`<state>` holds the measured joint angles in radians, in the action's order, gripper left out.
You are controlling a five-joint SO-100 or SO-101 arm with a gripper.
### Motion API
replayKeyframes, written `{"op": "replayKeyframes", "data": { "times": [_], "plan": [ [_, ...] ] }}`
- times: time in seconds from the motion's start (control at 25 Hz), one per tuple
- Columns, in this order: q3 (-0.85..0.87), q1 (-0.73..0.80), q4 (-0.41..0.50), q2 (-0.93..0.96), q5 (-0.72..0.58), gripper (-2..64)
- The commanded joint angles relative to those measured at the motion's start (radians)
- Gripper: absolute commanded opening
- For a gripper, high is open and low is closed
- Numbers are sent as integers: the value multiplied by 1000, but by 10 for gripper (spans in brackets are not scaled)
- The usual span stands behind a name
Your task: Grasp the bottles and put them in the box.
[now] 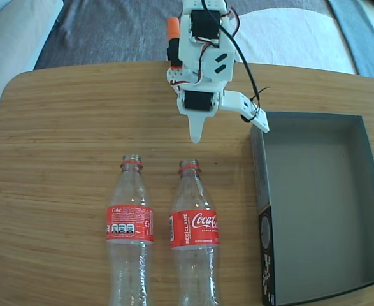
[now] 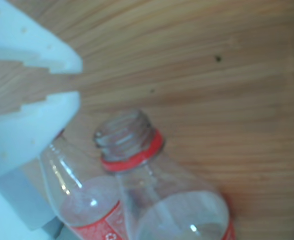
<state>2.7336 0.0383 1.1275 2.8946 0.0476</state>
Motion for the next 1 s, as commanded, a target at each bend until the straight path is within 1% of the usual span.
{"op": "replayKeyframes", "data": {
  "times": [0.0, 0.88, 0.96],
  "plan": [
    [-15, -5, -12, 5, 2, 1],
    [-17, 6, -14, 0, 2, 8],
    [-21, 6, -31, -15, 2, 8]
  ]
}}
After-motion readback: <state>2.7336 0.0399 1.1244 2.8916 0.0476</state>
